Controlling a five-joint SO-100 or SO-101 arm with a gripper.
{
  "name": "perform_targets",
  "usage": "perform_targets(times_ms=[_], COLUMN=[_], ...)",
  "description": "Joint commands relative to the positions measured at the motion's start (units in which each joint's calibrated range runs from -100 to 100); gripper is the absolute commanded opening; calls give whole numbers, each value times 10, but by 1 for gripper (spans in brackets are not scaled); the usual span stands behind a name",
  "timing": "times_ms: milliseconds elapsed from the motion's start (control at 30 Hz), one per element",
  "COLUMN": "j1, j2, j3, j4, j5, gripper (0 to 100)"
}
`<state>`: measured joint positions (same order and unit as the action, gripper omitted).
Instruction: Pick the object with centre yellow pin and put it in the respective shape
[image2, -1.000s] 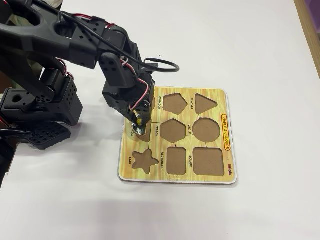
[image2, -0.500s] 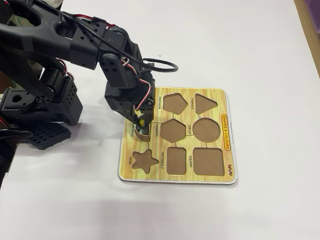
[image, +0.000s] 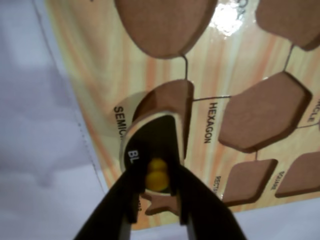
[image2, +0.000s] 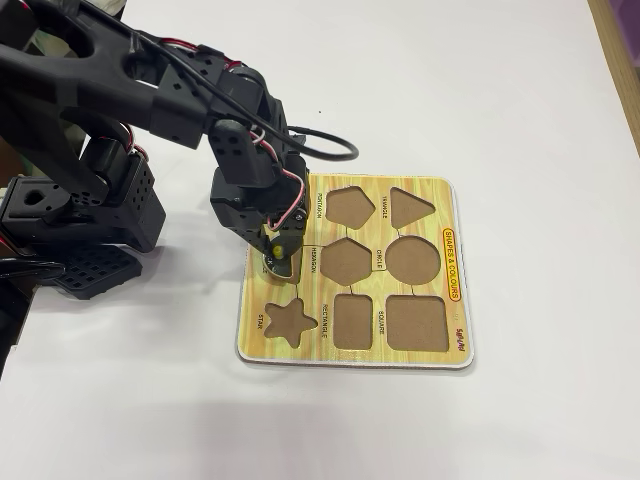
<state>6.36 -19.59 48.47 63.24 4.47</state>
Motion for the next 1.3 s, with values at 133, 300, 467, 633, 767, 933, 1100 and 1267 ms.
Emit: perform_targets(times_ms=[133, 300, 467, 633, 767, 933, 1100, 1267], j1=[18, 21, 22, 31, 29, 23, 22, 21], j2=[1, 2, 2, 2, 3, 4, 39, 49], j3=[-8, -12, -13, -16, -16, -17, -40, -54], j4=[-8, -27, -40, -41, -52, -52, -46, -44], j5=[2, 3, 3, 2, -2, -3, -3, -3], gripper=[1, 1, 1, 1, 1, 1, 1, 1])
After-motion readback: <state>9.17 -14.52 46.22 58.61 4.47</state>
